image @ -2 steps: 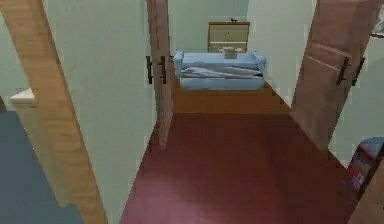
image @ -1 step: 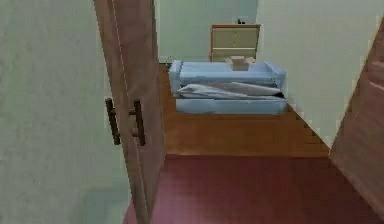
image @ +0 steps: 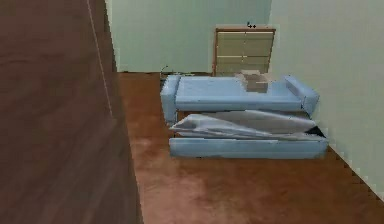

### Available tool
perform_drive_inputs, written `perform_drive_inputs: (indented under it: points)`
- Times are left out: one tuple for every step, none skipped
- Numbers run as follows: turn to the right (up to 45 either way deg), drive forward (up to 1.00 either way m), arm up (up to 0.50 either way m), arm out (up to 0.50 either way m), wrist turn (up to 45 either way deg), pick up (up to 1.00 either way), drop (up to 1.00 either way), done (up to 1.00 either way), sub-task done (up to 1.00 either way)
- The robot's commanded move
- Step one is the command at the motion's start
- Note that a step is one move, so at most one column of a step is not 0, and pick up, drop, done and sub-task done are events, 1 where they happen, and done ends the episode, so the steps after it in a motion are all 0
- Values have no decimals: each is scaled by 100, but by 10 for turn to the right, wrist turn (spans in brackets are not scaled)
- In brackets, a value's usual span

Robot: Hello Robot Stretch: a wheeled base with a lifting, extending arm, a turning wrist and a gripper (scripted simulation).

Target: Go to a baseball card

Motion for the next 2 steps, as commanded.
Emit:
perform_drive_inputs:
  points:
    - [0,100,0,0,0,0,0,0,0]
    - [450,0,0,0,0,0,0,0,0]
